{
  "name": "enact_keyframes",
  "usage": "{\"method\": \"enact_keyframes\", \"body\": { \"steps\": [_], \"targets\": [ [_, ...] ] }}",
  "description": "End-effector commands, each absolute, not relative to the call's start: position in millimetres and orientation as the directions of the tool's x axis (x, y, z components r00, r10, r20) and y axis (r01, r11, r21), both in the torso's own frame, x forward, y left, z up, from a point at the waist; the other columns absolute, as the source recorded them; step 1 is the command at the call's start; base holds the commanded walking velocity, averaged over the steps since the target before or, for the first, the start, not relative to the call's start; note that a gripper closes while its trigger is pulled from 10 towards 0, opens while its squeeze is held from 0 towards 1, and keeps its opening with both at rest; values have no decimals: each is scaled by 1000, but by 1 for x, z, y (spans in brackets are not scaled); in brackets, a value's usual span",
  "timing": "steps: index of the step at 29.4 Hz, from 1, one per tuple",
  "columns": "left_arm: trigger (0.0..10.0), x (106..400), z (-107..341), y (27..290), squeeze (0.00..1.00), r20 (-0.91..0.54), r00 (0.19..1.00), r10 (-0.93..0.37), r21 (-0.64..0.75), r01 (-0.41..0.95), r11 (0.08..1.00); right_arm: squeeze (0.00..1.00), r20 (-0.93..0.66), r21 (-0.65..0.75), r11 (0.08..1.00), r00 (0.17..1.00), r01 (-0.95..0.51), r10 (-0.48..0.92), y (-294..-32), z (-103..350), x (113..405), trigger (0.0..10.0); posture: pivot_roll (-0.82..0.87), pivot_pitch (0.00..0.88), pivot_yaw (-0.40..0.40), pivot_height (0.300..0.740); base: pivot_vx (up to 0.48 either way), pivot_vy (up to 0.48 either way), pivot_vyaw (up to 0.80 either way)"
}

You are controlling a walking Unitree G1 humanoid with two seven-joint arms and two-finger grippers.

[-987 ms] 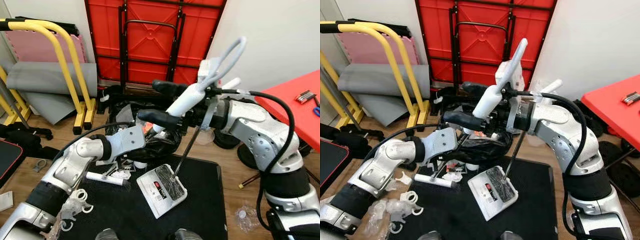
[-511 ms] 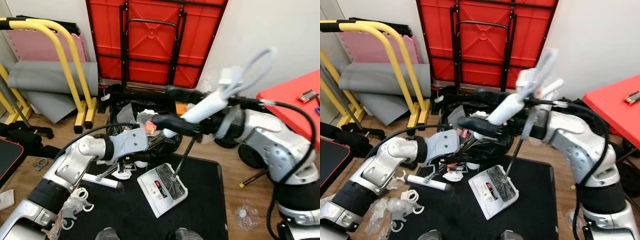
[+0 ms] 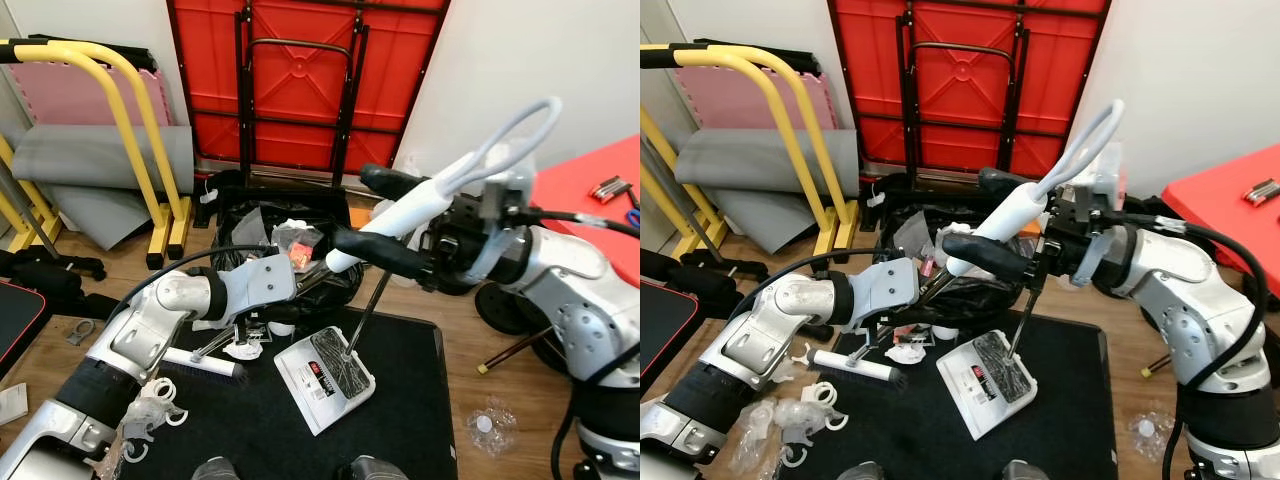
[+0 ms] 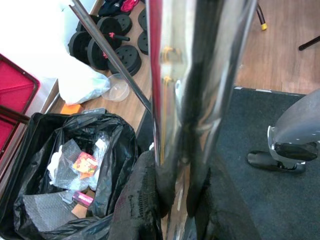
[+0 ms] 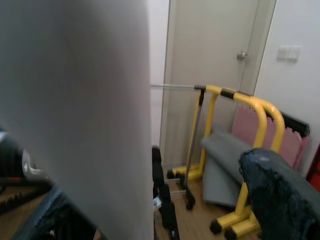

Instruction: Sweep floor

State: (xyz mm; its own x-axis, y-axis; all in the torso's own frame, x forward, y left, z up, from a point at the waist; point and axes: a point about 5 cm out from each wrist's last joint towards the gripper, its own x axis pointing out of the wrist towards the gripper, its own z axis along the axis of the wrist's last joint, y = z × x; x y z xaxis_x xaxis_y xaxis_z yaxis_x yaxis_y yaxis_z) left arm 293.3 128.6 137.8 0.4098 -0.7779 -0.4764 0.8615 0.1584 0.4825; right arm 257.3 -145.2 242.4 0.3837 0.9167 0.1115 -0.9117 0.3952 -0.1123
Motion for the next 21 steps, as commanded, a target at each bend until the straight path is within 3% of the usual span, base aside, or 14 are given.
{"method": "enact_keyframes", "body": {
  "steps": [1, 9, 16, 21],
  "targets": [
    [10000, 295, 147, 124, 0, -445, 420, -791, 514, 843, 159, 0, 80, -117, 410, 403, -905, 912, -147, 237, 258, 10000, -137, 55, -95, 740, 0, 0, 0],
    [10000, 298, 147, 126, 0, -438, 434, -788, 515, 839, 175, 0, 54, -95, 394, 390, -914, 919, -161, 233, 245, 10000, -140, 53, -100, 740, 0, 0, 0],
    [10000, 301, 147, 128, 0, -435, 450, -779, 518, 833, 192, 0, -4, -89, 448, 450, -890, 893, -181, 226, 238, 10000, -147, 48, -102, 740, 0, 0, 0],
    [10000, 301, 147, 126, 0, -436, 448, -781, 519, 833, 188, 0, 29, -99, 431, 430, -897, 902, -172, 229, 240, 10000, -148, 46, -98, 740, 0, 0, 0]
  ]
}}
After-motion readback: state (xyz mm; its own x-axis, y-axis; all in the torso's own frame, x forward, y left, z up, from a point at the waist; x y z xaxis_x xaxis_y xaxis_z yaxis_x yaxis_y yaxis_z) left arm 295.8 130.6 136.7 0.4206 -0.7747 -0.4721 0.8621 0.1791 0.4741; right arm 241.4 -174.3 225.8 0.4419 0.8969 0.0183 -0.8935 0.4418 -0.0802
